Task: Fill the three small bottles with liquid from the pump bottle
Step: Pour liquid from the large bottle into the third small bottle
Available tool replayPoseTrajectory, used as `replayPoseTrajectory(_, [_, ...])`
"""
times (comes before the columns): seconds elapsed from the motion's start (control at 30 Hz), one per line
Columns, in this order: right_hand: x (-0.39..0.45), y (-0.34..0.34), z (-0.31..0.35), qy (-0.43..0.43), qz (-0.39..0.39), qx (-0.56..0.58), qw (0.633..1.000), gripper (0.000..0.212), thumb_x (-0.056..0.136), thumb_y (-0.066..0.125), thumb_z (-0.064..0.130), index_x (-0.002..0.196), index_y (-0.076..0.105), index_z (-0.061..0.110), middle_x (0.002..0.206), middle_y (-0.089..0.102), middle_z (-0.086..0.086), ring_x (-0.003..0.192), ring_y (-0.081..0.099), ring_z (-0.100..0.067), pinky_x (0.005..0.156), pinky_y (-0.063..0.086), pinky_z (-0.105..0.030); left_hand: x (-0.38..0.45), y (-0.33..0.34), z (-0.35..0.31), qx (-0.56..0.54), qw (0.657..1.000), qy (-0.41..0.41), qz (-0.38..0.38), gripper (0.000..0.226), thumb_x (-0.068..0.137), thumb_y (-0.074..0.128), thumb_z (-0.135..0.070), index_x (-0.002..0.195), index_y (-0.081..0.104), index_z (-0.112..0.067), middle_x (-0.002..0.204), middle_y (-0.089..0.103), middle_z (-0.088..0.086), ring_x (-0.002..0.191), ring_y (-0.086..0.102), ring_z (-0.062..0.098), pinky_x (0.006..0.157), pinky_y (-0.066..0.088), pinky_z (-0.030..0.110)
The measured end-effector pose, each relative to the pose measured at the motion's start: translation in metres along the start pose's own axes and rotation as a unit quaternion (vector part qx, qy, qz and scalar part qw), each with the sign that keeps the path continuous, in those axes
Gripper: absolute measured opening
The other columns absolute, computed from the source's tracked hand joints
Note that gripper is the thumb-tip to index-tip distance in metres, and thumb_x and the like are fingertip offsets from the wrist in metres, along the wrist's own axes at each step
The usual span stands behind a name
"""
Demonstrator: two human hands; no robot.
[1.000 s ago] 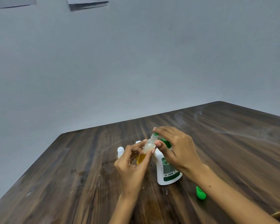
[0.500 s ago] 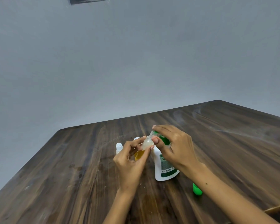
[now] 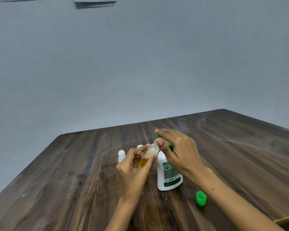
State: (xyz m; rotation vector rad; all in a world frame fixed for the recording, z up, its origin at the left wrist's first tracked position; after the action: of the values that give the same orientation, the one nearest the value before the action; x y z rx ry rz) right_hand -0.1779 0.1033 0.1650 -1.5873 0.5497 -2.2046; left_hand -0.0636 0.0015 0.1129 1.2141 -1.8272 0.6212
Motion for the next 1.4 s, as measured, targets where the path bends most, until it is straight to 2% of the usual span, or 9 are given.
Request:
replayPoseTrajectory(0.07, [-0.0034, 0.0013, 0.0024, -0.013, 0.004, -0.01, 1.0, 0.088, 0.087, 0.012, 0.076, 0.113, 0.069, 0.014, 0.115, 0.068, 0.001, 0.103, 0.063, -0.014, 0.075, 0.038, -0.016, 0.0003, -0.0006, 0.0007, -0.002, 1.0, -0.007, -0.005, 0.02, 0.071, 0.081, -0.019, 0.079, 0.063, -0.016, 0.095, 0.075, -0.004, 0.093, 0.072, 0.008, 0.076, 0.06, 0.03])
replayPoseTrajectory(0.2, [-0.0105, 0.0007, 0.0029, -0.021, -0.005, -0.018, 1.0, 0.084, 0.086, 0.019, 0.078, 0.109, 0.069, 0.015, 0.109, 0.069, 0.003, 0.095, 0.064, -0.012, 0.074, 0.041, -0.015, 0.0007, -0.0004, 0.0015, -0.004, 1.0, -0.014, 0.001, 0.024, 0.073, 0.079, -0.024, 0.09, 0.065, -0.031, 0.091, 0.074, -0.007, 0.089, 0.071, 0.008, 0.075, 0.06, 0.032])
replayPoseTrajectory(0.4, [-0.0046, -0.0012, 0.0028, -0.025, -0.004, -0.019, 1.0, 0.081, 0.088, 0.019, 0.075, 0.112, 0.069, 0.016, 0.113, 0.068, 0.003, 0.1, 0.063, -0.012, 0.078, 0.039, -0.014, 0.0, -0.0015, 0.0054, 0.007, 1.0, -0.019, -0.006, 0.025, 0.07, 0.081, -0.023, 0.092, 0.072, -0.014, 0.094, 0.073, -0.012, 0.087, 0.071, 0.006, 0.074, 0.06, 0.027])
replayPoseTrajectory(0.57, [-0.008, 0.0011, 0.0009, 0.002, -0.01, -0.022, 1.0, 0.077, 0.086, 0.024, 0.076, 0.107, 0.07, 0.019, 0.106, 0.069, 0.006, 0.091, 0.064, -0.008, 0.073, 0.032, -0.003, 0.0008, -0.0016, 0.0045, 0.015, 1.0, -0.007, 0.0, 0.024, 0.072, 0.079, -0.023, 0.094, 0.071, -0.02, 0.097, 0.072, -0.014, 0.089, 0.07, 0.004, 0.075, 0.059, 0.025])
replayPoseTrajectory(0.73, [-0.0055, -0.0019, 0.0041, -0.01, 0.001, -0.016, 1.0, 0.079, 0.087, 0.022, 0.076, 0.116, 0.067, 0.017, 0.115, 0.067, 0.004, 0.102, 0.061, -0.009, 0.078, 0.036, -0.011, 0.001, -0.0017, 0.0036, 0.016, 1.0, 0.0, 0.0, 0.028, 0.07, 0.08, -0.024, 0.095, 0.073, -0.013, 0.094, 0.071, -0.013, 0.085, 0.069, 0.003, 0.073, 0.058, 0.02])
replayPoseTrajectory(0.87, [-0.009, 0.002, 0.0006, 0.011, -0.001, -0.013, 1.0, 0.075, 0.085, 0.028, 0.077, 0.11, 0.07, 0.019, 0.111, 0.068, 0.007, 0.097, 0.062, -0.007, 0.076, 0.033, -0.003, 0.0007, -0.0013, 0.0058, 0.014, 1.0, -0.003, 0.0, 0.028, 0.073, 0.082, -0.025, 0.098, 0.073, -0.017, 0.093, 0.071, -0.014, 0.085, 0.07, 0.005, 0.074, 0.058, 0.021])
replayPoseTrajectory(1.07, [-0.0038, -0.0037, 0.0028, -0.012, 0.008, -0.024, 1.0, 0.074, 0.086, 0.028, 0.075, 0.113, 0.068, 0.02, 0.114, 0.067, 0.007, 0.101, 0.061, -0.007, 0.08, 0.032, -0.006, 0.0009, -0.0018, 0.003, 0.01, 1.0, -0.003, -0.004, 0.024, 0.074, 0.081, -0.03, 0.09, 0.07, -0.016, 0.095, 0.072, -0.014, 0.087, 0.071, 0.005, 0.073, 0.06, 0.026])
replayPoseTrajectory(1.23, [-0.0093, 0.0044, 0.0006, -0.001, -0.005, -0.014, 1.0, 0.07, 0.084, 0.035, 0.076, 0.105, 0.07, 0.019, 0.105, 0.069, 0.008, 0.091, 0.062, -0.004, 0.074, 0.039, -0.006, 0.0019, -0.0008, 0.002, 0.007, 1.0, -0.002, 0.008, 0.021, 0.08, 0.078, -0.037, 0.095, 0.068, -0.027, 0.095, 0.072, -0.013, 0.089, 0.071, 0.005, 0.073, 0.06, 0.027])
replayPoseTrajectory(1.4, [-0.0022, -0.0056, 0.0042, -0.012, -0.016, -0.027, 0.999, 0.071, 0.086, 0.031, 0.074, 0.106, 0.07, 0.019, 0.107, 0.069, 0.006, 0.094, 0.063, -0.007, 0.078, 0.031, -0.003, -0.0004, -0.0016, 0.0016, 0.019, 1.0, 0.005, 0.0, 0.027, 0.074, 0.082, -0.023, 0.098, 0.07, -0.02, 0.09, 0.068, -0.018, 0.084, 0.069, 0.003, 0.074, 0.057, 0.018])
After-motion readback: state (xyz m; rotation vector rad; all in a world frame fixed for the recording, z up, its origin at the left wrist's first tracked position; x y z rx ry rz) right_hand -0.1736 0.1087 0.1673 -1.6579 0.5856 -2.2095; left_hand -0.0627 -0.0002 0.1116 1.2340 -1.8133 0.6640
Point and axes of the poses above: each hand's wrist, its own x-axis towards the middle knuckle, its own y-axis out of the palm, z = x × y, the point moved 8 cm from there along x, towards the middle knuckle
